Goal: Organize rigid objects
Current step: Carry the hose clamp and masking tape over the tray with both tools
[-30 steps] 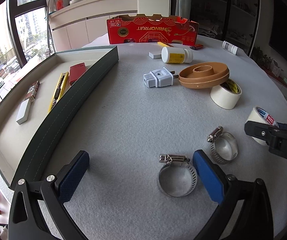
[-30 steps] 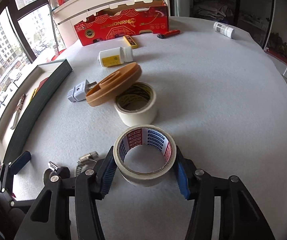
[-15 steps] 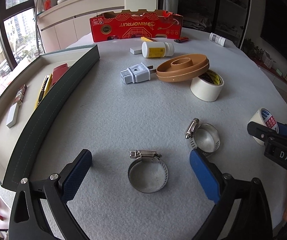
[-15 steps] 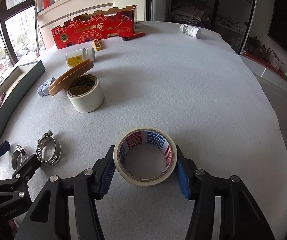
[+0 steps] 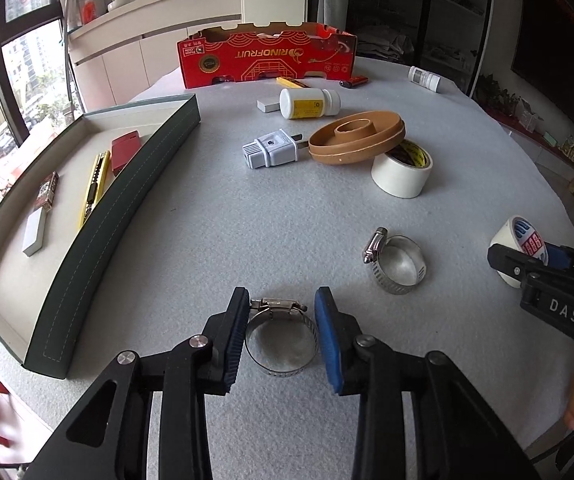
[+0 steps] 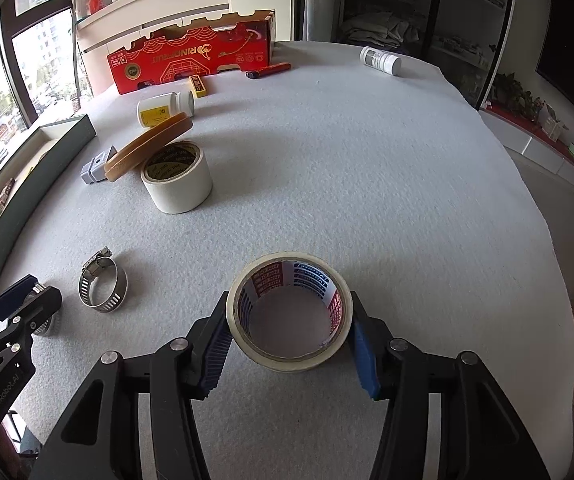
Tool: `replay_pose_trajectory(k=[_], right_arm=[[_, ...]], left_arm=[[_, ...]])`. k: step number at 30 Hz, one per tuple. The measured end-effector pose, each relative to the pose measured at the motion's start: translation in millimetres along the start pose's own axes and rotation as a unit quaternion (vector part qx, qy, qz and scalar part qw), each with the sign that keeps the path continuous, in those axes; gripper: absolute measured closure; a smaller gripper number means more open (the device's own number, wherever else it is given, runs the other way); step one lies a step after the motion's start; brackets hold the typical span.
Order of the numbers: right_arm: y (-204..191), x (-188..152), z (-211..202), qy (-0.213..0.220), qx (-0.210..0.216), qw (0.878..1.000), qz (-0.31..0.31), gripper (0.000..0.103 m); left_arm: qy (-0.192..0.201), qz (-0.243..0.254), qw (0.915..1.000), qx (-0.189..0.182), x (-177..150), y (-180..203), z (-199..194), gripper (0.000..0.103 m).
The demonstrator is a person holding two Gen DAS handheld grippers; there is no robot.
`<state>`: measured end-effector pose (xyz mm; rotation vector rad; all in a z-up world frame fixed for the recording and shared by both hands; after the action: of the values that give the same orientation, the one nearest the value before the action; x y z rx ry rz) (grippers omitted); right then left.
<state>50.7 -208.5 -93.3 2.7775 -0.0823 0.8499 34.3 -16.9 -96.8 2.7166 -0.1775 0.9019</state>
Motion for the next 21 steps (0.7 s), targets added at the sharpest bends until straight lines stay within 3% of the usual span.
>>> replay_pose_trajectory(k=[2,21], right_arm=[[0,-1,-3,0.001,0.002,1.0,0.001,0.049],[-8,0,-22,0.011,0.014,1.0,-0.006,0.049]], left_arm=[[0.002,-0.017,0.9998,-0.009,1,-4,-4,0.066],[0.038,0.008,0.9992,0.003,7,4,-24,0.067]])
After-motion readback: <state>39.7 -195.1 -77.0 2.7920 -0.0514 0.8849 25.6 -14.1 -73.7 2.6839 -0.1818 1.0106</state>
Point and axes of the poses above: each gripper's, at about its wrist camera, not at the fingertips, and z roughly the way its jaws point, y to its right, x to its top, the point moved 4 cm from there along z, roughly the way its jaws point, and after that the axes turned 14 degrees about -x, right-handed, at the moved point
